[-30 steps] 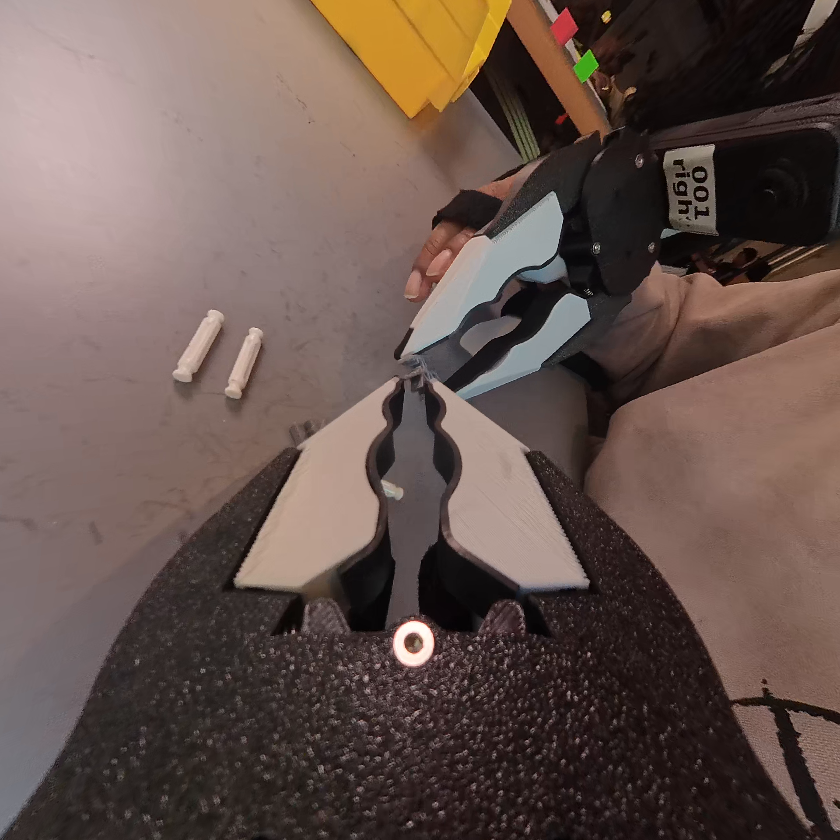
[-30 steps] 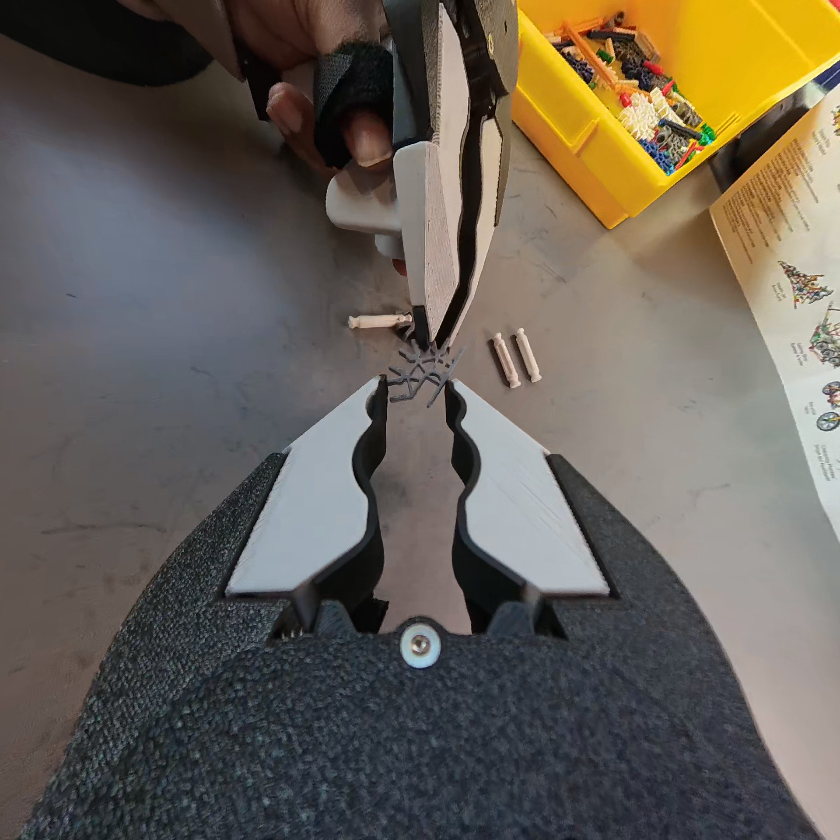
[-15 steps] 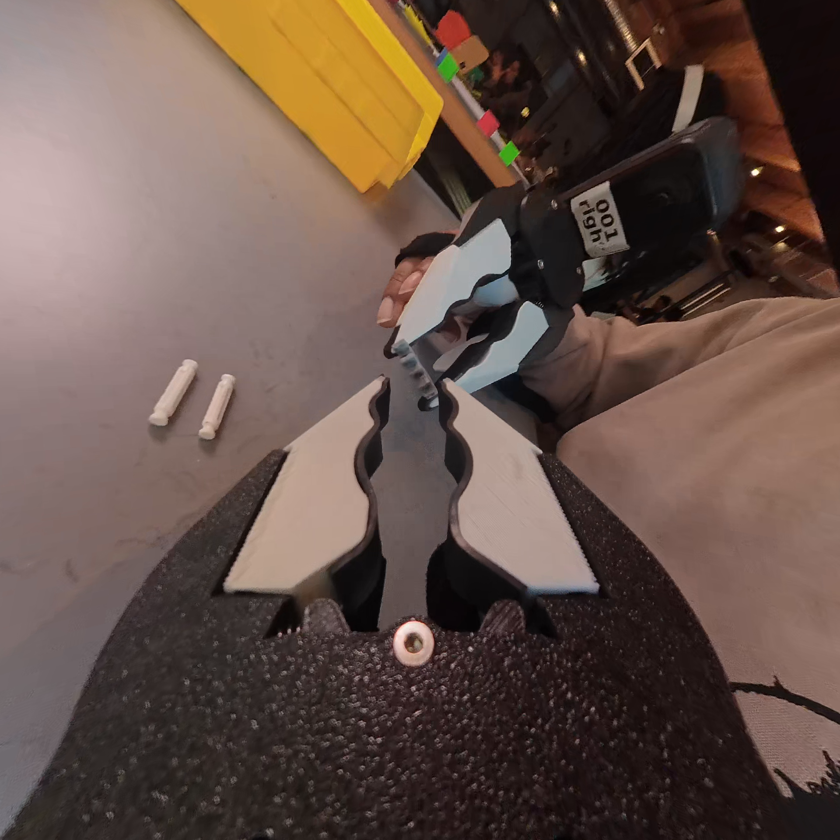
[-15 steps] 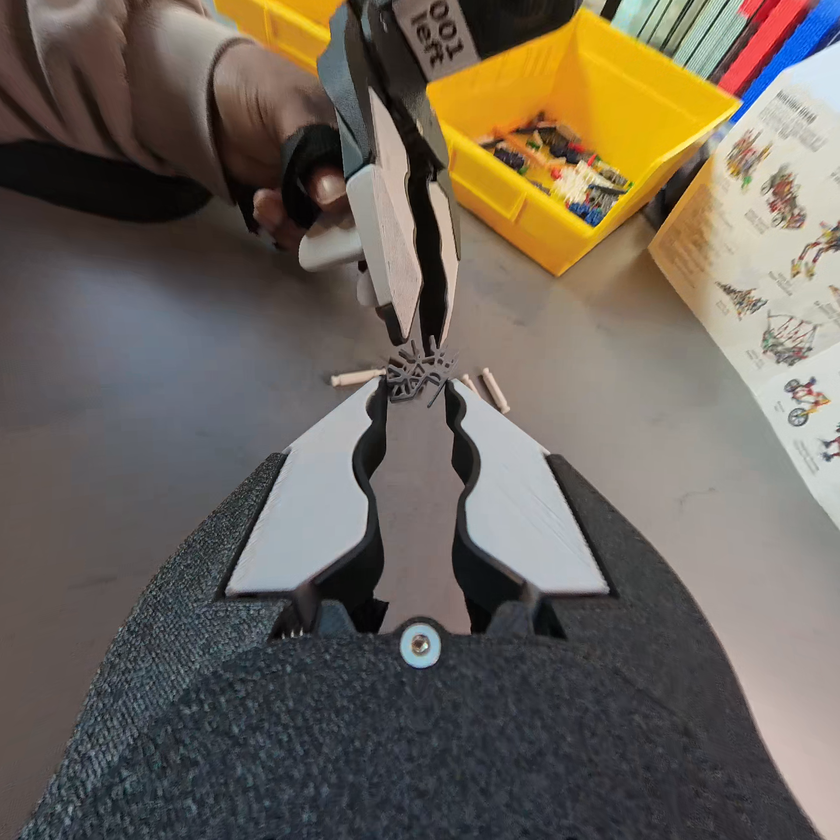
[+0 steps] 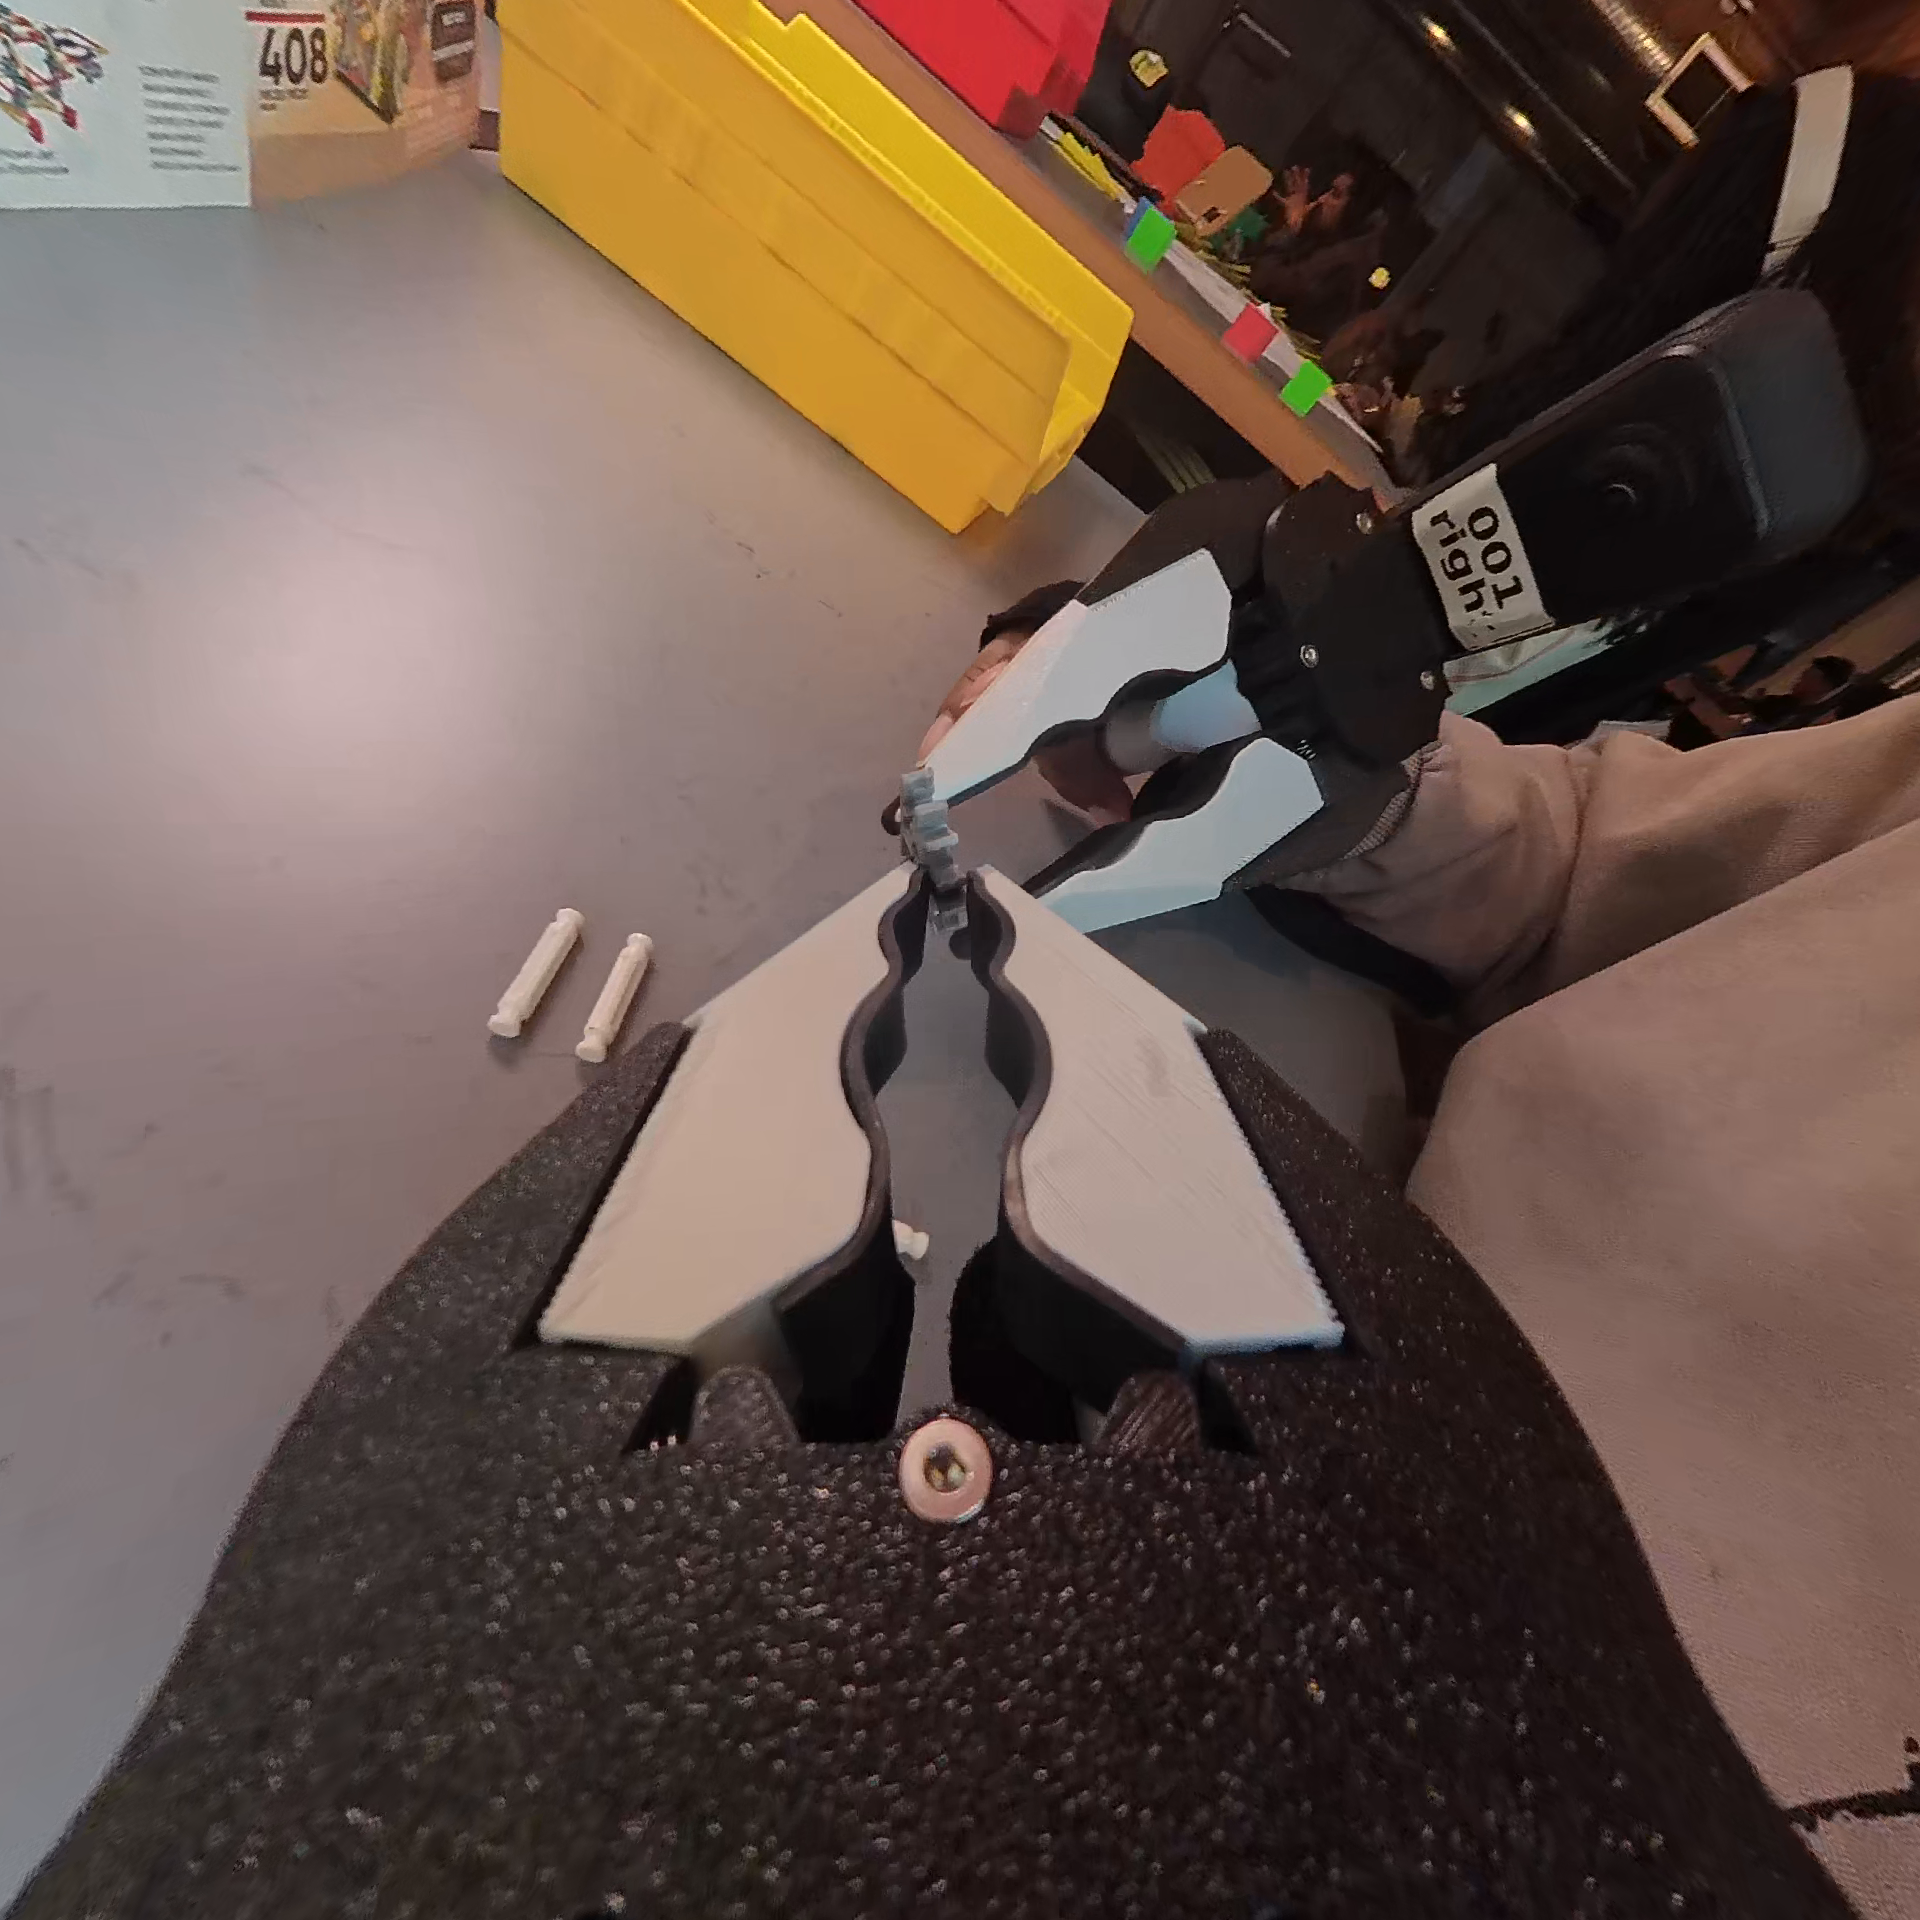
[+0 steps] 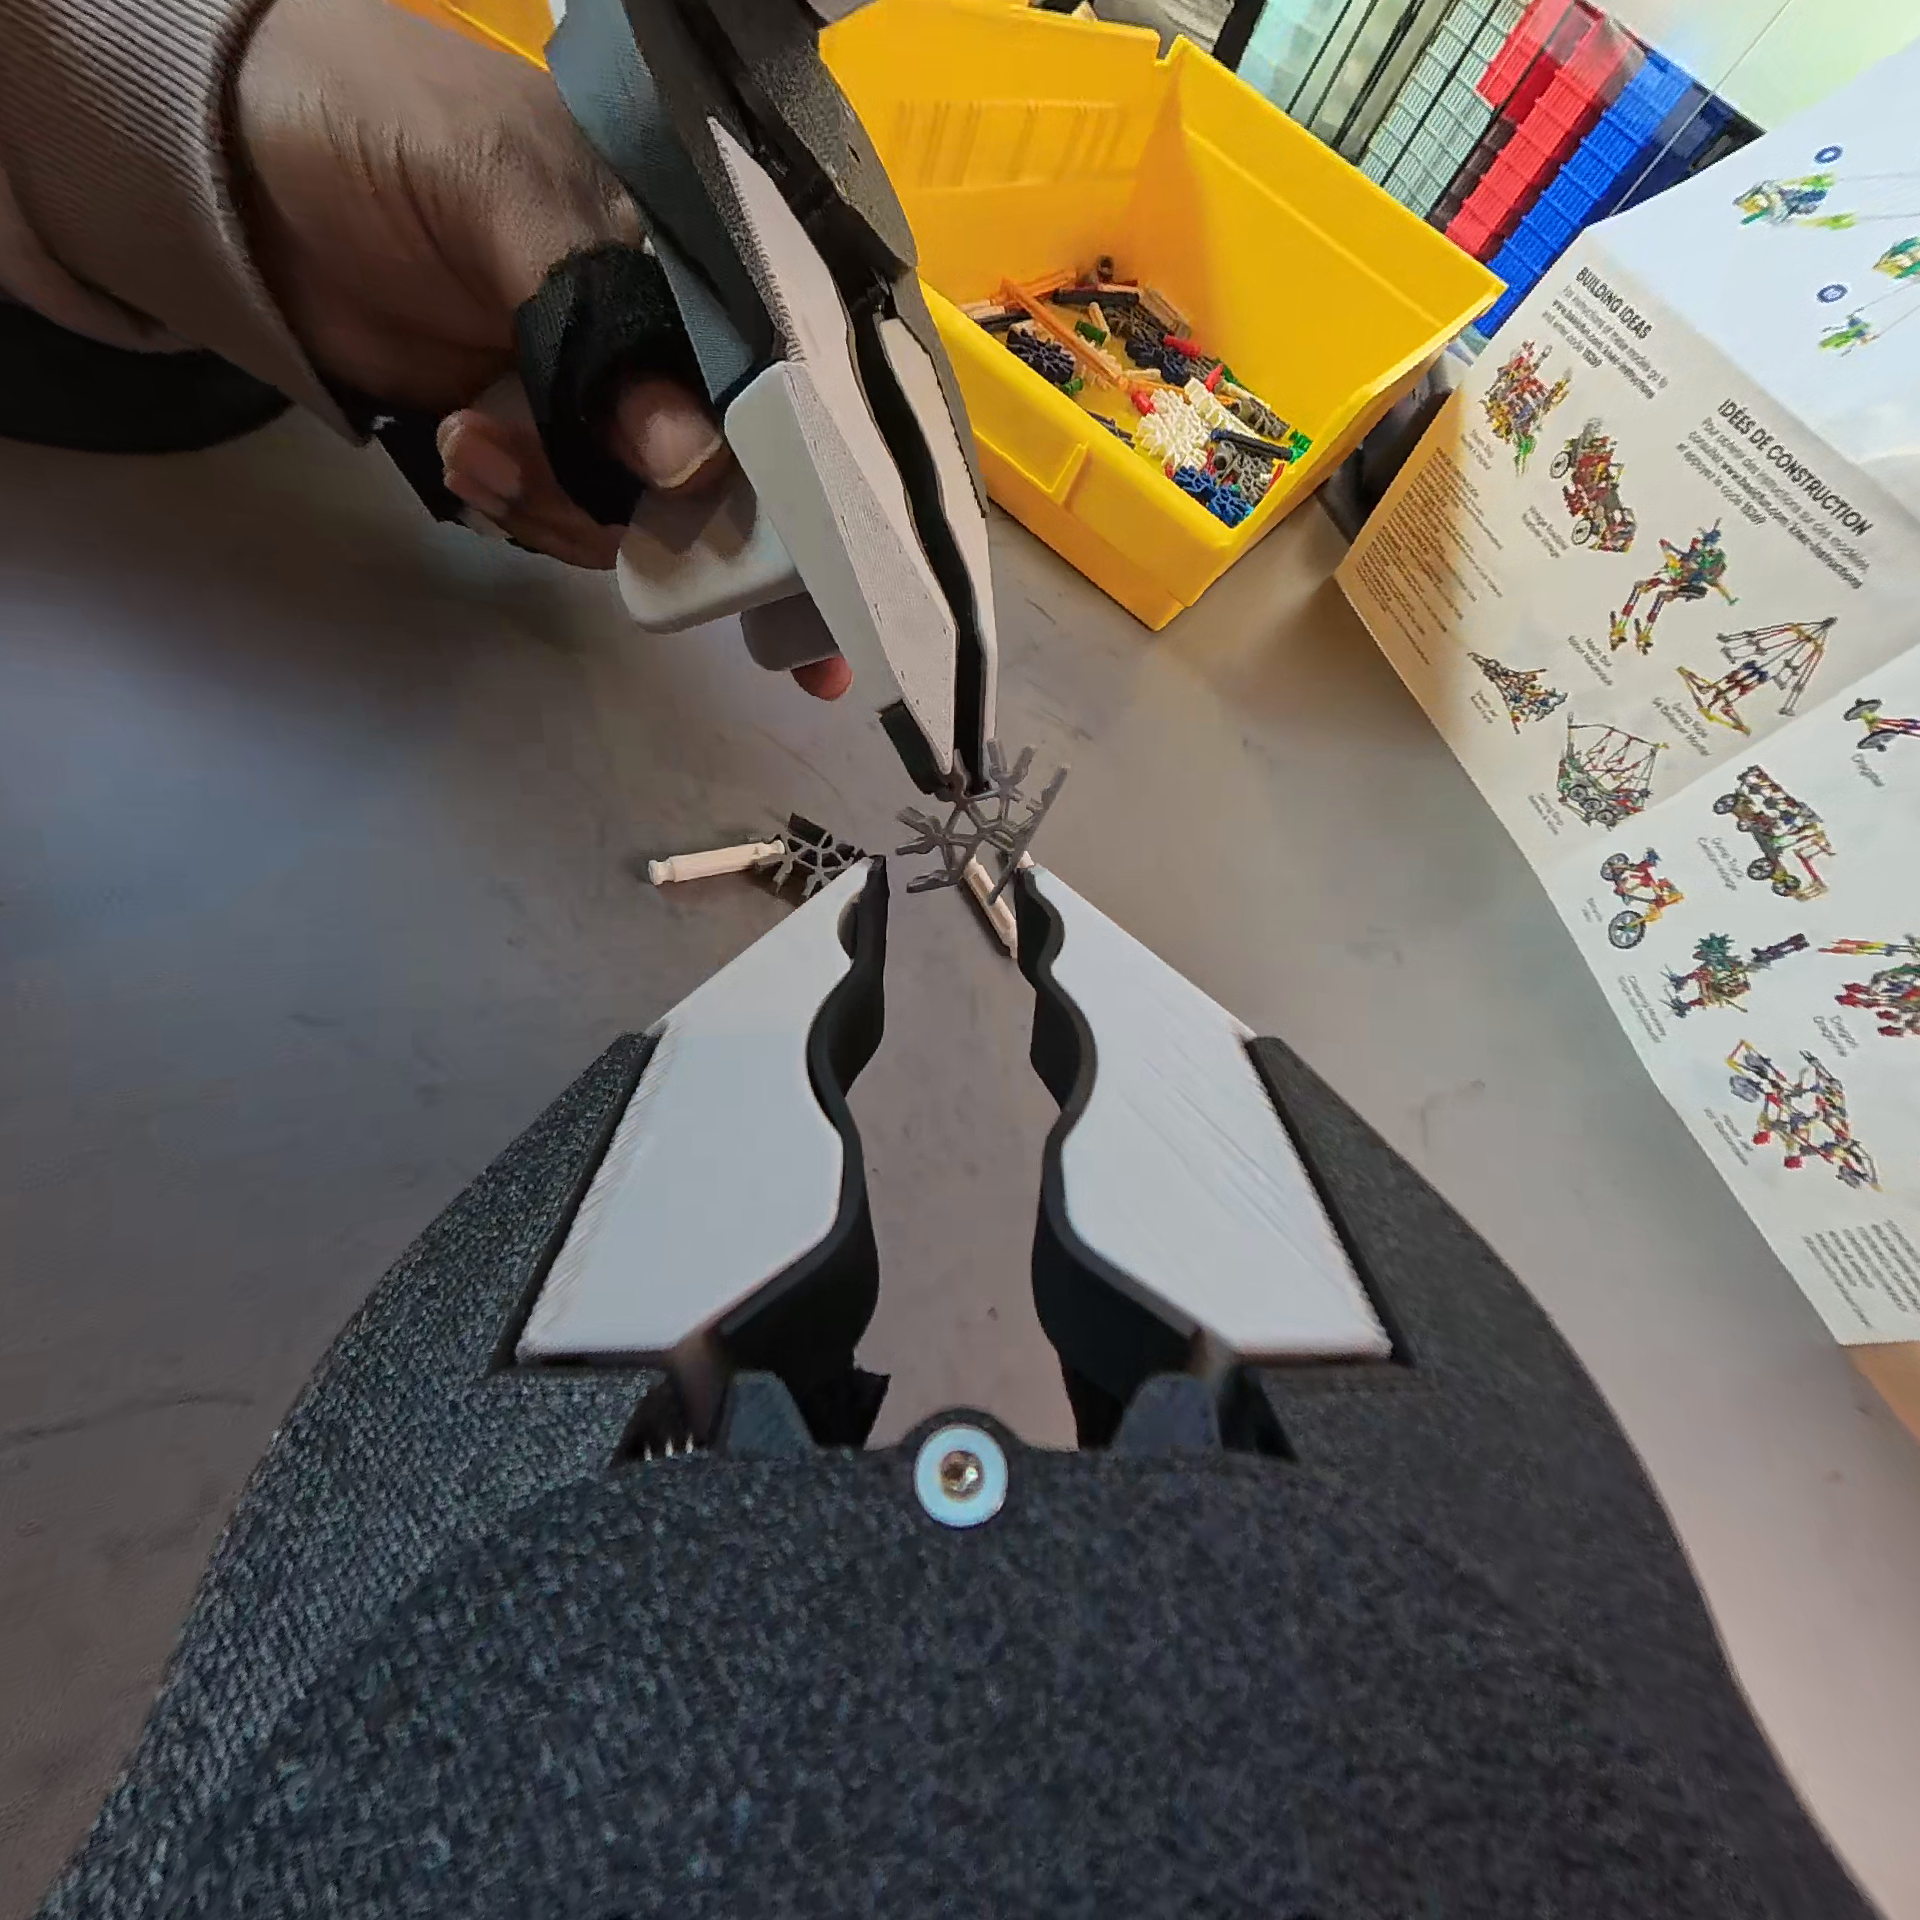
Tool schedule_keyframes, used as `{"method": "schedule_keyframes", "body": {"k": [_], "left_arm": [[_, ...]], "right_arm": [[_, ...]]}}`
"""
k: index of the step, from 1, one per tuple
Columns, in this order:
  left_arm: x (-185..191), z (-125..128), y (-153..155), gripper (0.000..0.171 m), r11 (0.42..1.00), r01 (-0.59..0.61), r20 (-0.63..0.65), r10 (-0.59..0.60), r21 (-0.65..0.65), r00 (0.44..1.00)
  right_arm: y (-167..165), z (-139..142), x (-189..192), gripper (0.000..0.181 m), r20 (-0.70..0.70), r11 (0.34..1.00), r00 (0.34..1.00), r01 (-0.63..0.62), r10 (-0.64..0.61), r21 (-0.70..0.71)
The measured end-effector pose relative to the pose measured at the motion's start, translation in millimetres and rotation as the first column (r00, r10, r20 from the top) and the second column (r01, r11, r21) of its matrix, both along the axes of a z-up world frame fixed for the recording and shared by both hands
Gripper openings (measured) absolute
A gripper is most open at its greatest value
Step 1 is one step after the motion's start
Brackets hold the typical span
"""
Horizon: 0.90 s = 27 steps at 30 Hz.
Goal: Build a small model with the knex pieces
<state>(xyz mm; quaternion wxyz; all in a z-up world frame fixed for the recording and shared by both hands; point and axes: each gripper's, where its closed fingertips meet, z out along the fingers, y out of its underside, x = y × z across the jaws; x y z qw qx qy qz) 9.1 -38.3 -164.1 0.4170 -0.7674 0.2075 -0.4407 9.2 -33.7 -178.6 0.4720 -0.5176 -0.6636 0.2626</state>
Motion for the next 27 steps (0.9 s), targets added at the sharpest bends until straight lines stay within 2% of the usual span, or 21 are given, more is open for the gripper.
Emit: {"method": "schedule_keyframes", "body": {"k": [4,7,10,13,16,19,22,25,27], "left_arm": [[-10.3,-3.8,7.7,0.007,0.997,-0.069,-0.073,0.071,0.035,0.995],[-10.2,-5.6,8.9,0.007,0.99,-0.074,-0.179,0.095,0.121,0.979],[-5.7,-5.8,7.3,0.007,0.967,-0.039,-0.32,0.122,0.254,0.94],[-3.9,-4.2,7.3,0.007,0.922,0.003,-0.44,0.181,0.387,0.879],[-0.7,0.3,5.3,0.007,0.874,0.056,-0.495,0.219,0.482,0.841],[4.5,8.3,0.6,0.007,0.811,0.113,-0.512,0.248,0.574,0.822],[9.0,18.1,-3.7,0.007,0.746,0.147,-0.513,0.287,0.65,0.809],[12.5,30.2,-9.2,0.008,0.678,0.169,-0.492,0.317,0.715,0.811],[13.3,34.1,-11.6,0.008,0.633,0.2,-0.503,0.345,0.748,0.792]], "right_arm": [[4.1,9.8,-0.1,0.024,-0.045,0.998,0.998,0.03,-0.032,-0.052],[-3.6,6.9,-3.5,0.033,-0.049,0.98,0.999,0.011,-0.021,-0.197],[-9.4,4.8,-6.4,0.053,-0.045,0.937,0.999,-0.004,-0.012,-0.349],[-15.4,10.0,-7.0,0.061,-0.077,0.863,0.997,-0.037,-0.003,-0.503],[-15.4,16.5,-6.1,0.06,-0.123,0.794,0.992,-0.066,-0.012,-0.604],[-14.5,25.0,-6.4,0.053,-0.188,0.676,0.981,-0.114,-0.037,-0.728],[-18.0,32.6,-6.9,0.041,-0.251,0.512,0.967,-0.195,-0.043,-0.837],[-15.9,45.4,-3.9,0.027,-0.333,0.351,0.94,-0.289,-0.072,-0.891],[-11.2,55.9,1.0,0.021,-0.389,0.237,0.916,-0.358,-0.099,-0.903]]}}
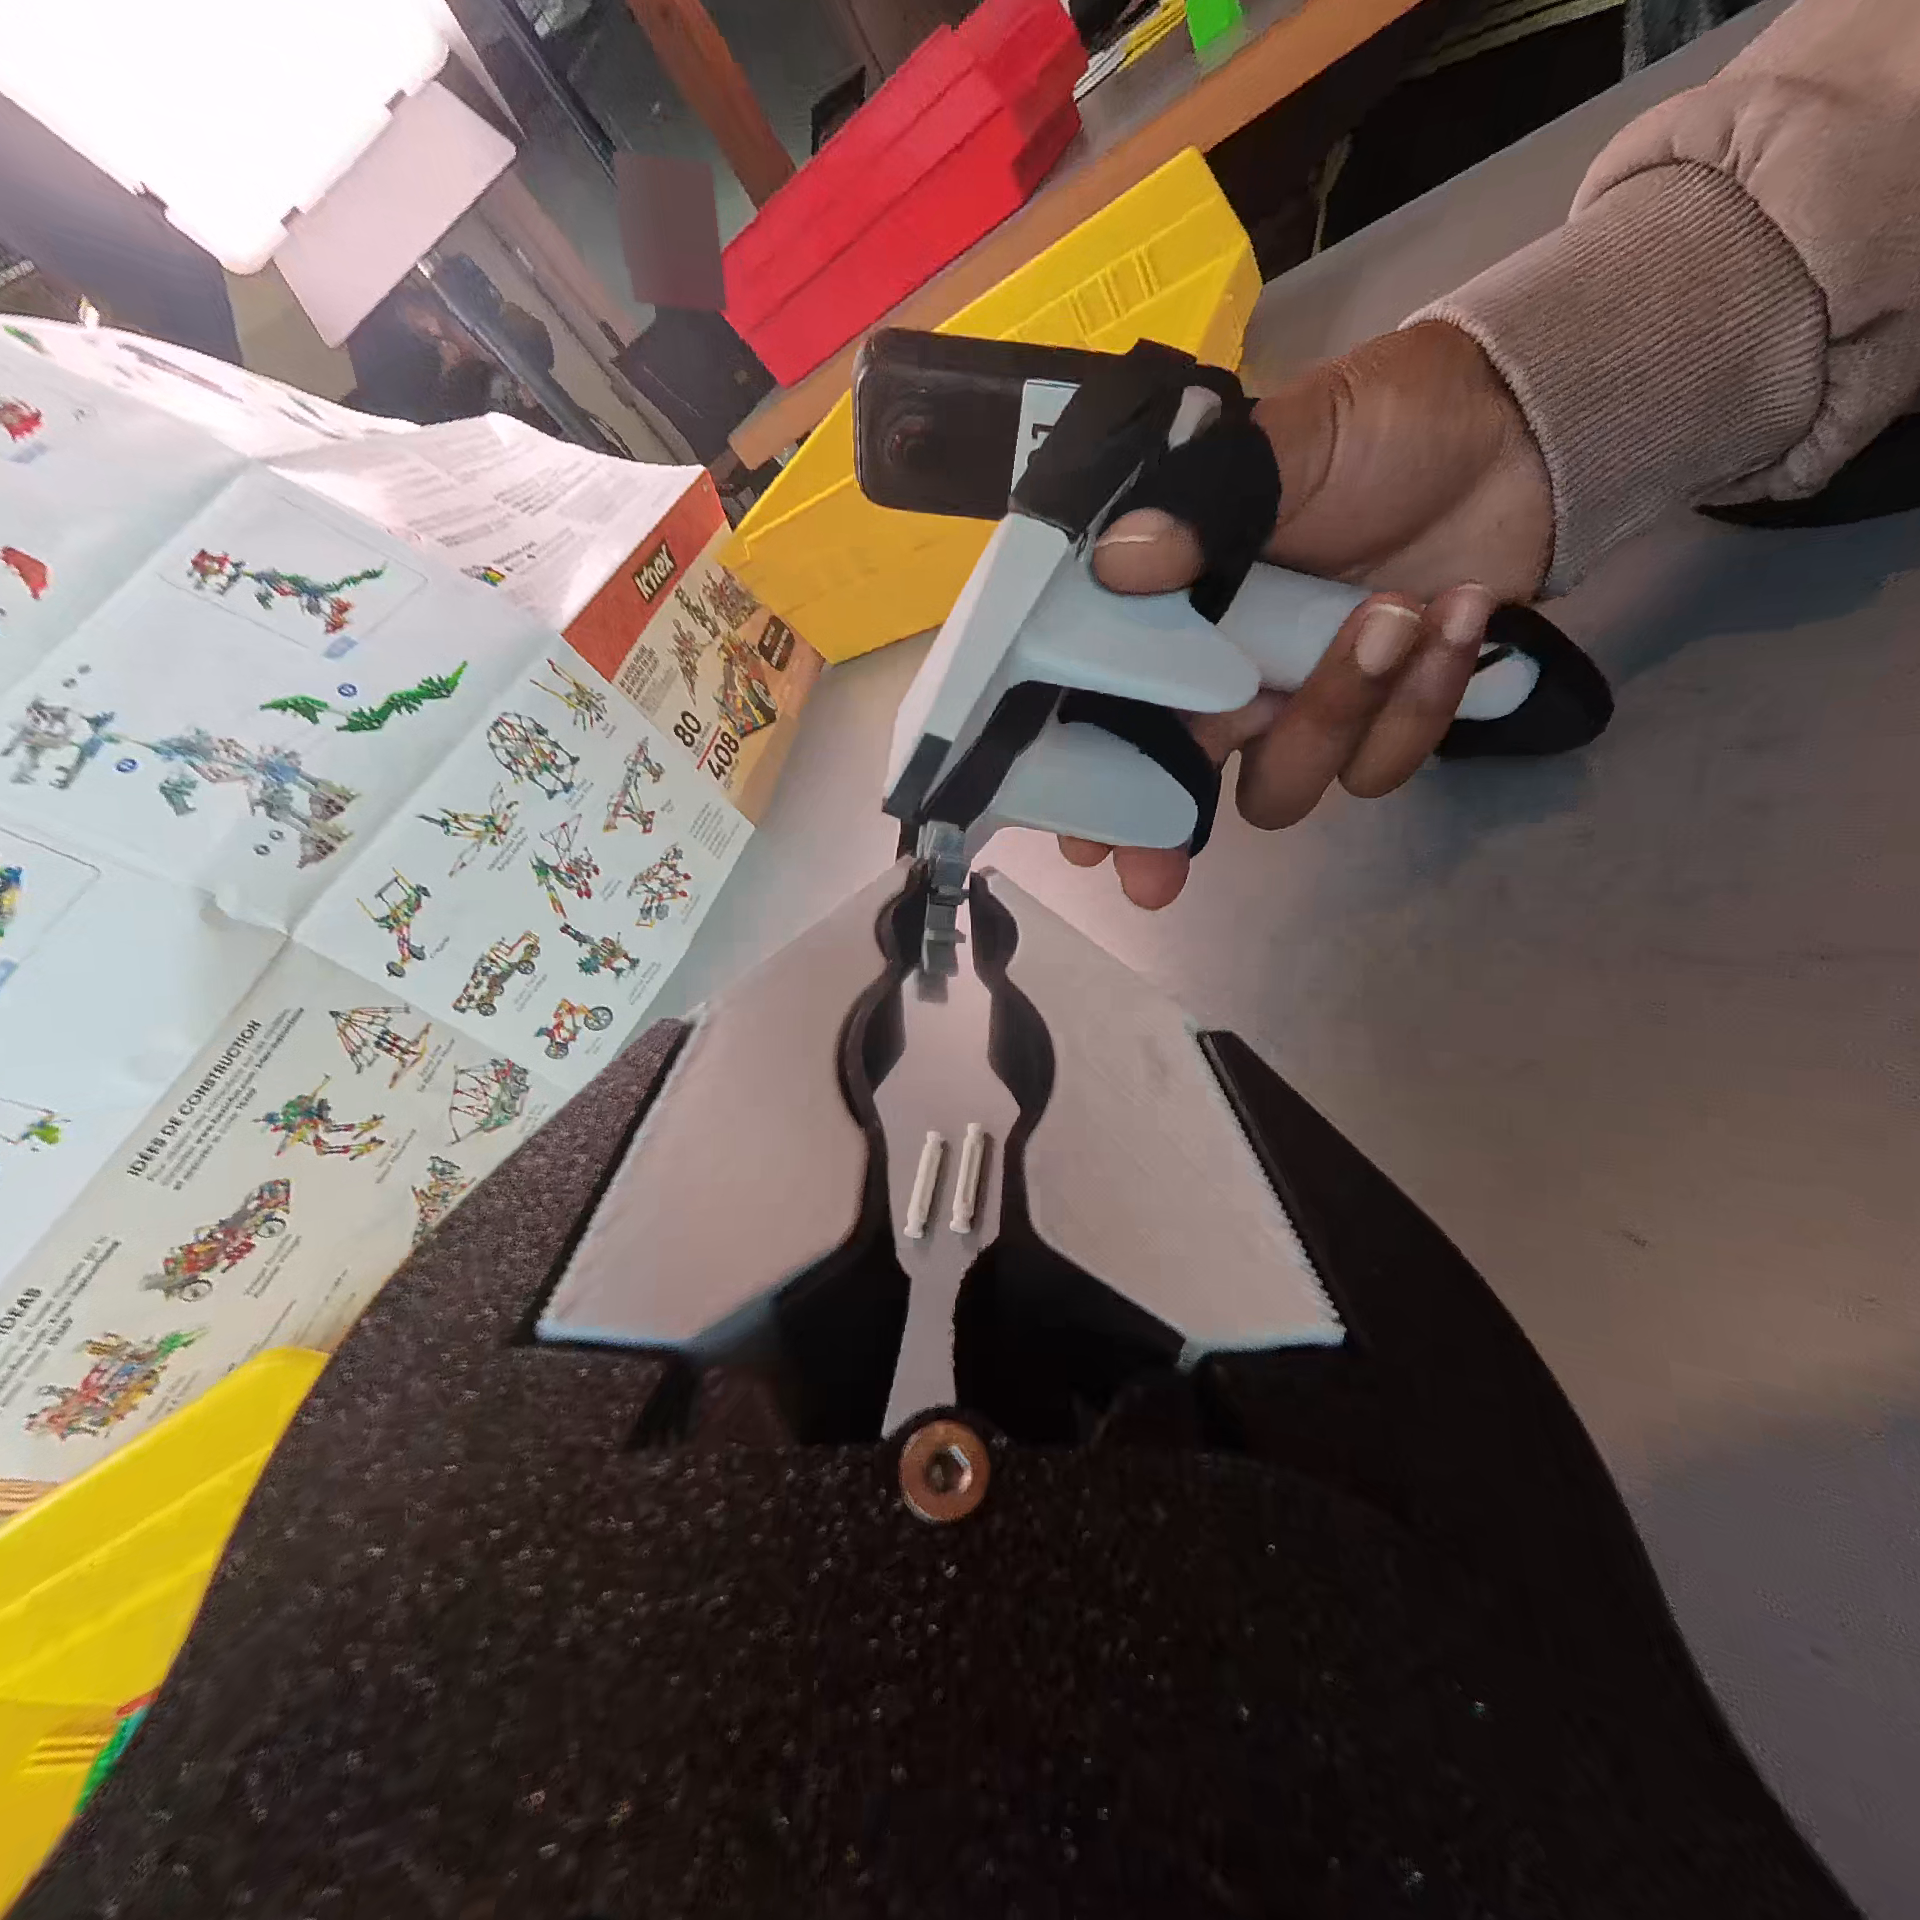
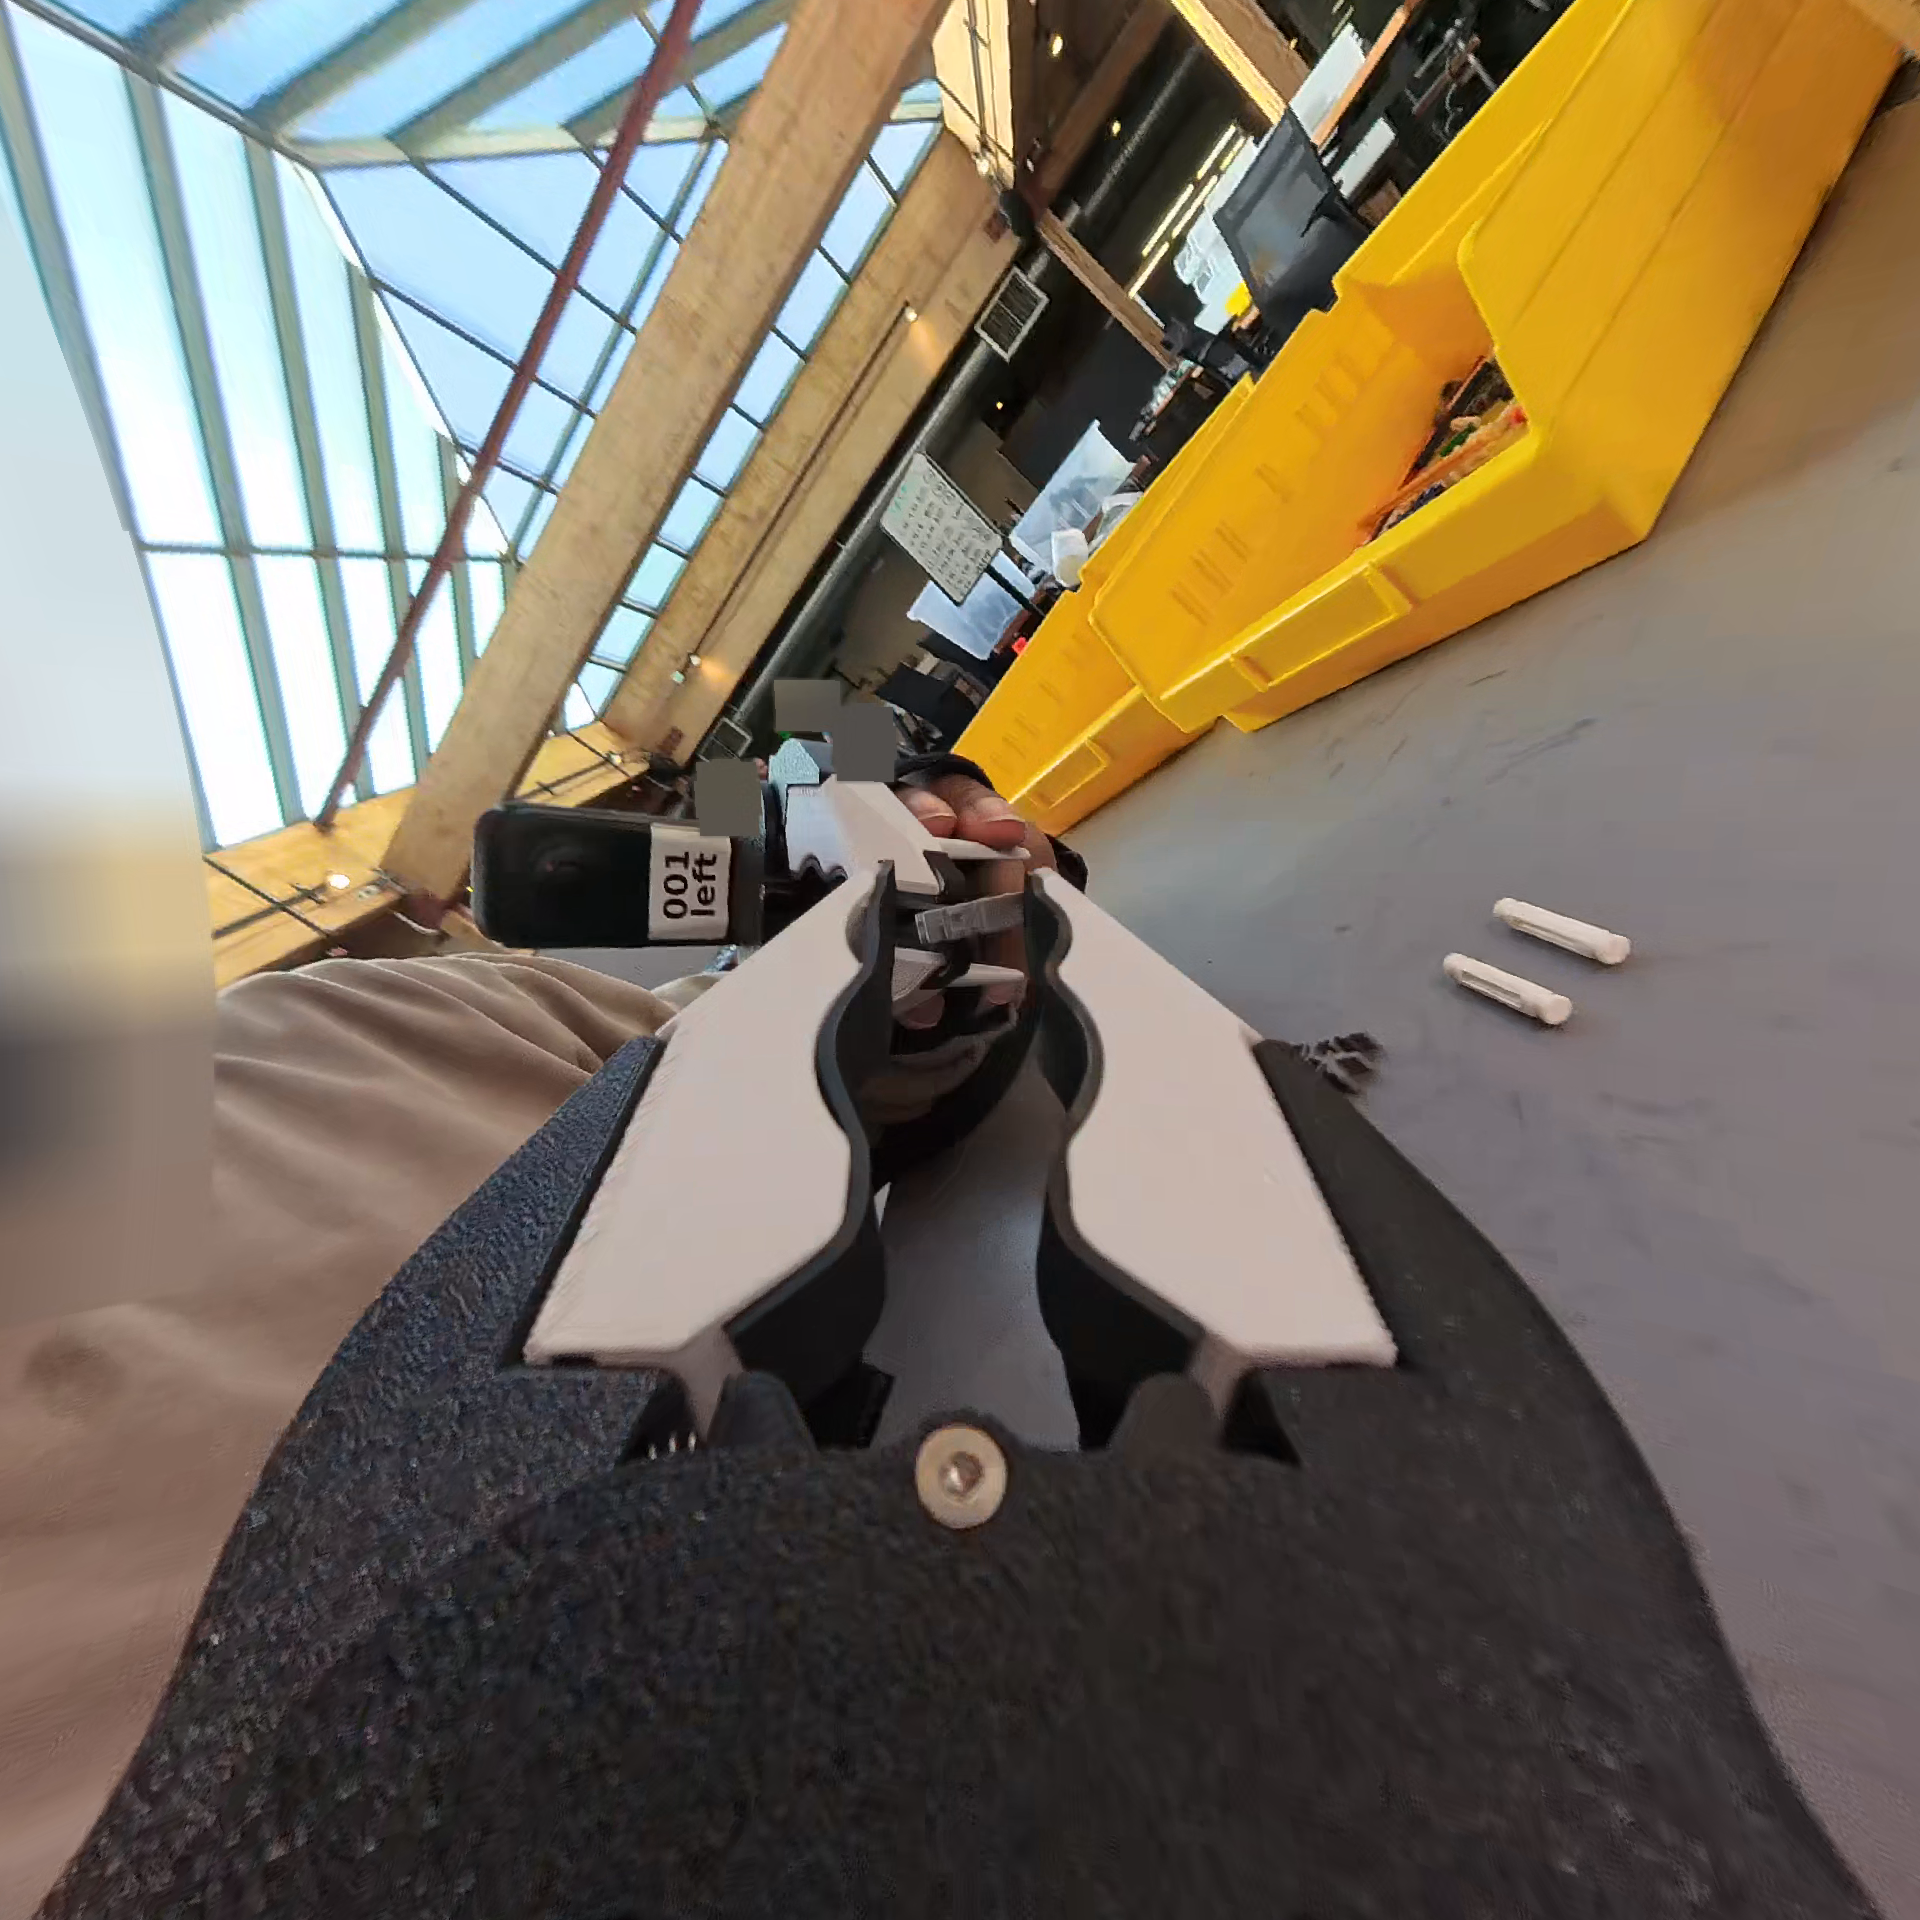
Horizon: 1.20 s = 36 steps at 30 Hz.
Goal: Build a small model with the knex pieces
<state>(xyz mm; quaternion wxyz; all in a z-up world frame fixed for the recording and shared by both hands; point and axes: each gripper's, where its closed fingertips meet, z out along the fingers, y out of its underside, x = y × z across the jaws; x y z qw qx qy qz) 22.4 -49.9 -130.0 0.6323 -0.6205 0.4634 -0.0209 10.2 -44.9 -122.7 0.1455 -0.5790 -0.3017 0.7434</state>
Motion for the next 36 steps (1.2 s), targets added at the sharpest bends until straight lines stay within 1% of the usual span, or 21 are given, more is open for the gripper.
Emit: {"method": "schedule_keyframes", "body": {"k": [1,2,4,8,10,12,14,17,19,20,22,23,24,25,26,28,30,31,32,34,36], "left_arm": [[-0.1,-2.8,-0.6,0.006,1.0,0.0,-0.035,0.001,0.014,0.999],[-0.8,-8.7,0.5,0.006,1.0,-0.008,-0.071,0.009,0.013,0.997],[0.0,-11.3,0.8,0.006,1.0,-0.008,-0.085,0.011,0.028,0.996],[-0.9,1.2,-1.2,0.006,1.0,-0.001,-0.009,0.001,0.013,1.0],[-7.1,3.9,0.2,0.006,0.998,-0.024,-0.04,0.026,0.058,0.999],[-7.8,5.5,-0.5,0.006,0.994,-0.028,-0.082,0.037,0.104,0.996],[-3.8,4.3,-3.0,0.006,0.991,-0.016,-0.119,0.032,0.133,0.992],[0.8,1.4,-5.8,0.006,0.983,-0.003,-0.188,0.038,0.184,0.981],[2.6,3.0,-8.1,0.006,0.98,0.012,-0.19,0.026,0.197,0.981],[3.6,5.9,-10.5,0.006,0.982,0.026,-0.158,0.004,0.187,0.987],[2.9,13.5,-15.6,0.014,0.991,0.074,-0.027,-0.072,0.111,0.997],[1.7,16.3,-17.3,0.021,0.993,0.114,0.065,-0.116,0.038,0.991],[0.9,17.0,-19.2,0.027,0.984,0.169,0.163,-0.158,-0.057,0.974],[1.4,15.6,-22.7,0.029,0.956,0.245,0.262,-0.197,-0.163,0.945],[3.1,13.0,-27.5,0.029,0.904,0.333,0.36,-0.227,-0.269,0.905],[7.8,7.0,-35.1,0.03,0.767,0.478,0.514,-0.229,-0.428,0.827],[15.2,5.8,-44.2,0.034,0.658,0.583,0.601,-0.239,-0.478,0.763],[18.4,5.6,-47.5,0.033,0.636,0.604,0.614,-0.249,-0.479,0.749],[20.8,2.9,-48.8,0.028,0.635,0.6,0.601,-0.256,-0.486,0.757],[21.7,-14.8,-45.4,0.025,0.659,0.525,0.506,-0.245,-0.539,0.827],[19.9,-39.0,-39.7,0.025,0.675,0.417,0.38,-0.214,-0.608,0.9]], "right_arm": [[0.4,2.5,2.1,0.006,-0.021,1.0,1.0,-0.006,0.005,-0.009],[-1.4,8.4,4.6,0.0,-0.056,1.0,0.998,-0.016,0.015,-0.007],[-6.2,14.4,5.7,0.0,-0.072,0.999,0.997,-0.035,0.036,0.015],[1.7,4.4,6.3,0.0,0.009,0.98,0.999,0.04,-0.043,0.193],[6.8,3.3,9.8,0.022,0.042,0.961,0.997,0.057,-0.071,0.271],[3.9,6.7,11.6,0.034,0.045,0.964,0.998,0.033,-0.047,0.262],[0.2,4.0,8.9,0.033,0.057,0.97,0.998,0.02,-0.035,0.244],[-8.8,-6.8,3.4,0.017,0.089,0.968,0.996,-0.018,-0.005,0.252],[-10.1,-5.5,5.1,0.016,0.079,0.961,0.997,-0.034,0.013,0.274],[-11.6,-3.0,7.1,0.016,0.067,0.953,0.997,-0.047,0.028,0.299],[-13.1,3.5,13.7,0.016,0.04,0.922,0.998,-0.06,0.048,0.383],[-13.8,5.7,18.7,0.016,0.027,0.893,0.998,-0.065,0.059,0.445],[-14.3,6.3,23.9,0.016,0.018,0.857,0.998,-0.067,0.067,0.512],[-16.0,6.4,28.6,0.016,0.01,0.815,0.997,-0.07,0.079,0.575],[-20.0,7.2,32.9,0.016,-0.003,0.778,0.995,-0.077,0.101,0.624],[-29.6,15.6,36.8,0.016,-0.058,0.753,0.987,-0.073,0.147,0.654],[-40.8,16.6,36.5,0.016,-0.064,0.732,0.979,-0.1,0.192,0.674],[-44.4,11.1,34.7,0.016,-0.037,0.707,0.979,-0.117,0.198,0.697],[-46.3,3.4,33.0,0.016,0.0,0.682,0.981,-0.136,0.196,0.719],[-47.4,-10.6,31.4,0.016,0.069,0.646,0.98,-0.177,0.189,0.742],[-41.5,-32.4,30.3,0.015,0.178,0.578,0.973,-0.23,0.147,0.783]]}}
